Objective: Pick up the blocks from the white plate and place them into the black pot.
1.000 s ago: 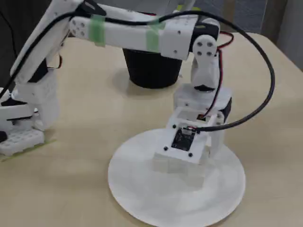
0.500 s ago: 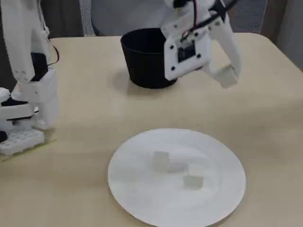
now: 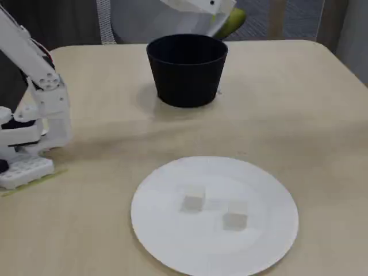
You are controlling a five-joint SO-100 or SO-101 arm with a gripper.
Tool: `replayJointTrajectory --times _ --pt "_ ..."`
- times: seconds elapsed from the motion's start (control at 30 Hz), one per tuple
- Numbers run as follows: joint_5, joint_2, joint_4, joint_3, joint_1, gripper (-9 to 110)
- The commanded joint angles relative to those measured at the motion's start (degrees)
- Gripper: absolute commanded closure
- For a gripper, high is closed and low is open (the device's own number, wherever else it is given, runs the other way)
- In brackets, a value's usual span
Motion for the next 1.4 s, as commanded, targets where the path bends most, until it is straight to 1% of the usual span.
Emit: replayJointTrajectory --times 0.0,0.17,0.37,0.53,0.57,0.6,0.63,0.7,0.77,0.9,1.0,1.03,1.13,1.23,1.37 --pt "-2.72 0.35 -4.57 1.93 -5.01 104" --pt "-4.39 -1.76 -10.02 7.38 -8.44 104" --pt "-7.73 -2.81 -11.6 11.51 -12.83 104" --pt "-8.26 -2.72 -12.66 14.24 -13.01 103" --pt "-9.58 -2.64 -12.22 14.33 -13.01 92" --pt "-11.87 -2.46 -11.6 14.68 -13.01 74" --pt "-12.92 -2.29 -10.99 14.77 -13.01 66" --pt "-13.1 -2.02 -9.93 14.77 -12.48 62" --pt "-13.1 -1.76 -9.49 14.77 -11.95 60" --pt "-13.18 -0.97 -9.4 14.77 -11.07 62" --pt "-13.1 -0.26 -9.32 14.77 -10.28 67" --pt "-12.48 0.09 -9.23 14.59 -9.67 72" --pt "-10.9 3.08 -8.0 14.06 -5.36 104" --pt "-5.1 7.56 -3.96 13.27 4.31 104" --pt "0.35 7.82 4.39 10.28 21.36 104"
